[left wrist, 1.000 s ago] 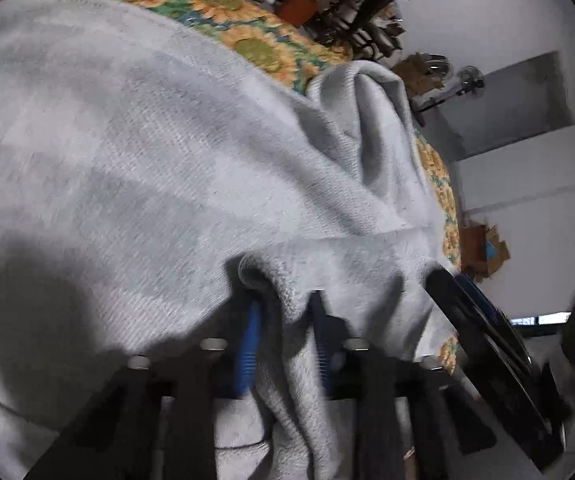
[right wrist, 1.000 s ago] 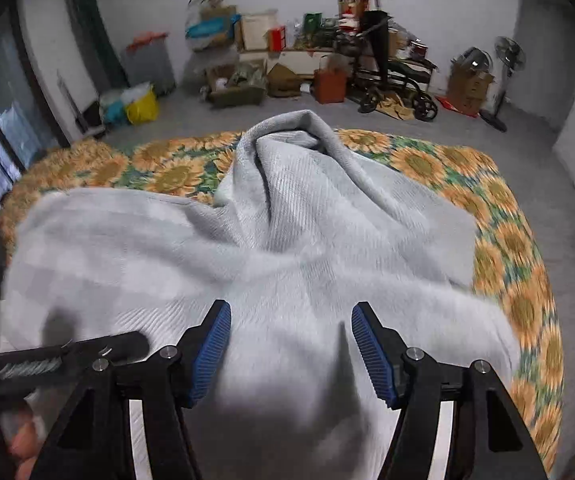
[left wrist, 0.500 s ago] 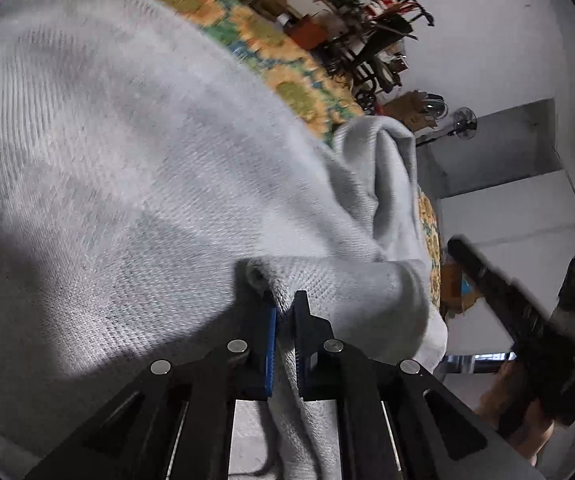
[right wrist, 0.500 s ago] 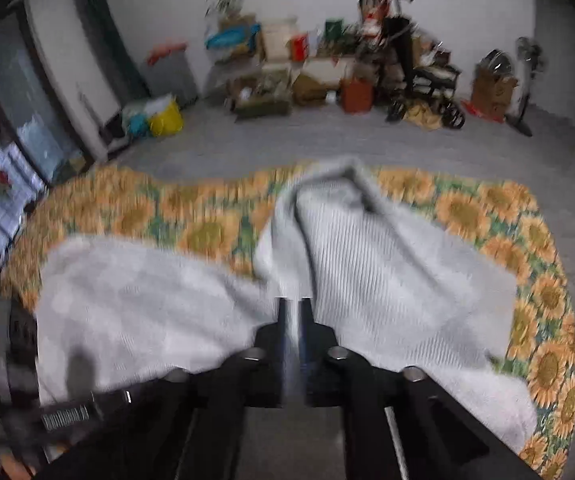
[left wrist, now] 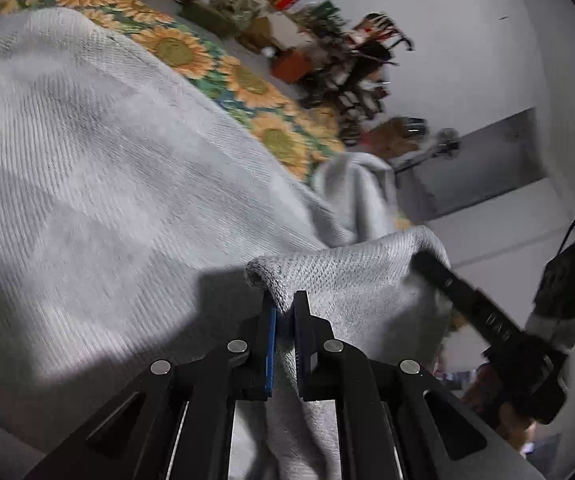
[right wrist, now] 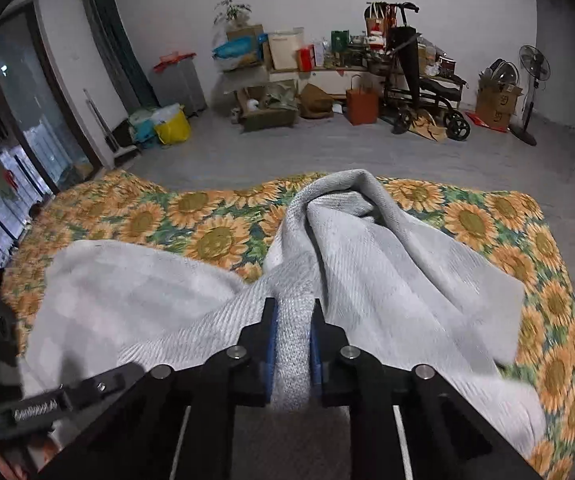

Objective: Fold clothes

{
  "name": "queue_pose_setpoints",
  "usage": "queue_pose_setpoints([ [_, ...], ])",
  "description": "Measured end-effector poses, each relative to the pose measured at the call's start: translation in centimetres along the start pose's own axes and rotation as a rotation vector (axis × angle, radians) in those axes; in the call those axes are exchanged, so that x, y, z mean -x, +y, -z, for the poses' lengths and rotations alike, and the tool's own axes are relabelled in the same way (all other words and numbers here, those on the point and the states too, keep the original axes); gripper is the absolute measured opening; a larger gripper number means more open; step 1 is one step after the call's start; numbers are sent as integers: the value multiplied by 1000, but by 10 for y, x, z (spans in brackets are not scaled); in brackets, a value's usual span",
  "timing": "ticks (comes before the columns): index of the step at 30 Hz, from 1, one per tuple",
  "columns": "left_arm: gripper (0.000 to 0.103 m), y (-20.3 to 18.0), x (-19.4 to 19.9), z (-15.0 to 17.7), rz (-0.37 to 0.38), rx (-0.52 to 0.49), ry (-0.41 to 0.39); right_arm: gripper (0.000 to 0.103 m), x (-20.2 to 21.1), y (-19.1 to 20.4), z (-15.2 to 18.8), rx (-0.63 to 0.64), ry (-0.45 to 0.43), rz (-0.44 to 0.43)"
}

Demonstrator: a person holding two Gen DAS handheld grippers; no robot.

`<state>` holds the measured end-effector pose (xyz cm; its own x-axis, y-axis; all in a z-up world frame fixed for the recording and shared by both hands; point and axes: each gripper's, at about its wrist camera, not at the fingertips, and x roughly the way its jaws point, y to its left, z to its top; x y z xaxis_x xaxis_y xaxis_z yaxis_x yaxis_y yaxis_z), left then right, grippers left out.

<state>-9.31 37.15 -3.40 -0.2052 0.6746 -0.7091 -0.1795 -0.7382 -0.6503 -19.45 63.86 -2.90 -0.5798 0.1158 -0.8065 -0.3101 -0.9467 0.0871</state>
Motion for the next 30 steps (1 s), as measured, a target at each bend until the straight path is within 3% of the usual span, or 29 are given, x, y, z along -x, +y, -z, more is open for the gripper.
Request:
queue_pose_setpoints([
  [1,7,4,-7,-2,-30,8,22,34,-9,2,-1,-8,4,28],
  [3,12,11,-12,-4,-34,25,43,48,-6,-5,7,-64,2,26],
  [6,21,21,-7,-6,18,54,49,49,4,-15,21,-144,-8,20],
  [8,36,25,9,-1,28,76,36,49,43,-21,48,-152,-74,0],
  [10,63,29,26,3,40,91,23,49,74,-30,79,-136,-125,-8],
  [12,65,23,40,15,70,24,35,49,101,-39,115,-160,-134,29],
  [13,65,16,42,23,70,-32,80,49,109,-49,131,-208,-122,66],
  [18,65,-10,31,68,-12,-203,274,51,149,-97,213,-448,-62,248],
  [21,65,-20,32,95,-85,-294,264,52,162,-116,246,-583,-43,291],
  [24,65,-26,39,113,-133,-372,240,58,151,-124,255,-651,-46,226],
  [27,65,-21,49,123,-117,-381,254,62,142,-130,249,-679,-78,183],
  [30,65,-16,54,130,-110,-395,266,68,134,-140,237,-705,-95,248],
])
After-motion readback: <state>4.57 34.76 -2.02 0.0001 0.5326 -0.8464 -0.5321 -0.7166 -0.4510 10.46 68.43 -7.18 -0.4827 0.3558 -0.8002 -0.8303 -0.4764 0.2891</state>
